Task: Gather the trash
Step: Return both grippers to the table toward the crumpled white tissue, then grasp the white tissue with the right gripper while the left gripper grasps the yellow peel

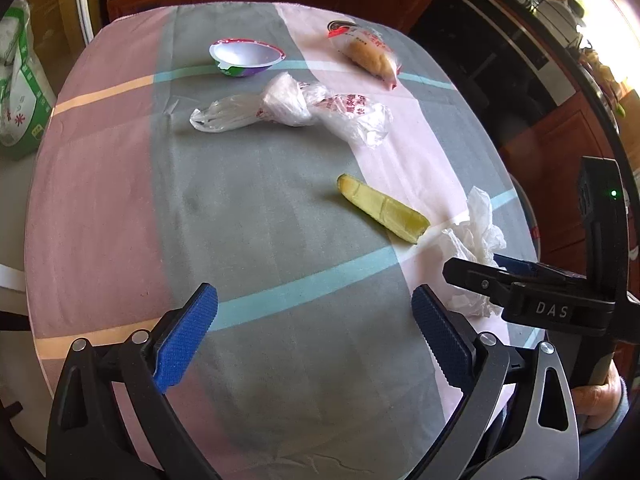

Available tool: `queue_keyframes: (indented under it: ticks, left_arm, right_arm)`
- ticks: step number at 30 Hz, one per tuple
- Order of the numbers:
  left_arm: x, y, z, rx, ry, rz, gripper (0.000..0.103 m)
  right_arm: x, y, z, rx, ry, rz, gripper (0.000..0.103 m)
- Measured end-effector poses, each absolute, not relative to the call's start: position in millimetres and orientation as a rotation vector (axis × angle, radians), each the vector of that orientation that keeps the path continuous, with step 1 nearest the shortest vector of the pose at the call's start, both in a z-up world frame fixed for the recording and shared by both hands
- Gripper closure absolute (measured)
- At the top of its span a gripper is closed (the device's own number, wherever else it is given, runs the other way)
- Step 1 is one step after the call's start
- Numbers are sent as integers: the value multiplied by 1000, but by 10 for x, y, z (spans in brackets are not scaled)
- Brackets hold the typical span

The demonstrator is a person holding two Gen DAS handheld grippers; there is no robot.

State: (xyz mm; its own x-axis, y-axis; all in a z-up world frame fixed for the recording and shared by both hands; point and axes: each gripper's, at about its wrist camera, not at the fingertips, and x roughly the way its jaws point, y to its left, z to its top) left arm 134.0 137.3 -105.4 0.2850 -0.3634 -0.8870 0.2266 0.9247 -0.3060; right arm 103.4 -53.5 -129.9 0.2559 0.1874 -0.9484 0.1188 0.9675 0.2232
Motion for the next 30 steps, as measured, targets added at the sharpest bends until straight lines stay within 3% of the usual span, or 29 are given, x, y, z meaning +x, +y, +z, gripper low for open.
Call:
queue_keyframes:
  ticks: [6,9,11,13,14,28,30]
  left_arm:
    - [1374,1327,-1086,-122,1233,-403,5]
    - [1408,1227,-1090,-105,1235,-411,5]
    - [1430,1140,-1094,-90,1234,-419,5]
    - [1456,1037,-1111,-71,1234,-426,5]
    - [1472,987,-1120,-63,1236,-431,5]
    - [1723,347,-1260,-95,1262,-348,6]
    - [1709,258,-1248,-50,1237,-316,20]
  right_arm:
    - [1061,-592,-1312,283,1301,28,17]
    - [1065,-660,-1320,265,1290,9,27]
    - [1048,-676,-1296,230,1268,-8,46]
    - [1025,-731,-1280,199,1254,-35,82]
    - [1025,-786,-1278,221,1255,-29,86]
    - [970,-1365,-1058,425,1172,34,88]
    - [962,-1426,-1073,438,1168,32,88]
